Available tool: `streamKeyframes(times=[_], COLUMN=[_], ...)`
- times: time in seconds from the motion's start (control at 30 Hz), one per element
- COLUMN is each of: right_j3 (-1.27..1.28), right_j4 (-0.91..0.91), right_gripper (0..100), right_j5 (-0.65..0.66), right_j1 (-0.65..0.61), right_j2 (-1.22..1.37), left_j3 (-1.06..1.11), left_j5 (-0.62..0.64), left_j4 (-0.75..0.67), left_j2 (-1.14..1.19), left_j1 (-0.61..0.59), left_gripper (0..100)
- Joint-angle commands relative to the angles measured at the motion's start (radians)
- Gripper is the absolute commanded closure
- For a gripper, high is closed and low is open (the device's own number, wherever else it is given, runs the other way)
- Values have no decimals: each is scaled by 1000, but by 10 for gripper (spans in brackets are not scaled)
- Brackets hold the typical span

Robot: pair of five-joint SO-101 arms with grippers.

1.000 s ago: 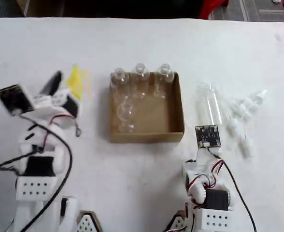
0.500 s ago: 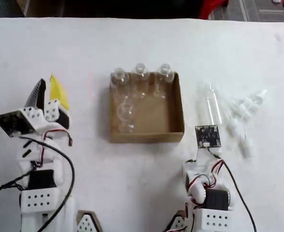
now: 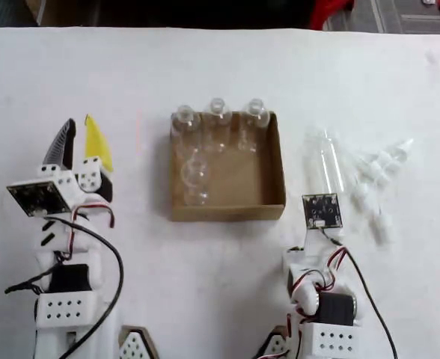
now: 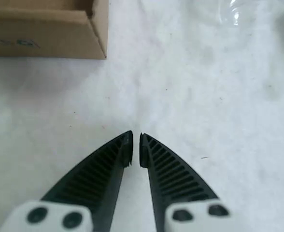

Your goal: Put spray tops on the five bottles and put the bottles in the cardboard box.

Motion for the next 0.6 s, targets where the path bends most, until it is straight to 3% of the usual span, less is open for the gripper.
streamKeyframes(times=[0.0,0.57], right_j3=[9,9], right_j4=[5,5], right_gripper=[982,982], right_j5=[-5,-5], right_j1=[8,8], right_j2=[-5,-5], left_j3=[-5,5], left_j5=[-12,-14], left_j4=[-26,-12], left_j2=[-21,-22], left_j1=[15,42], left_gripper=[906,906])
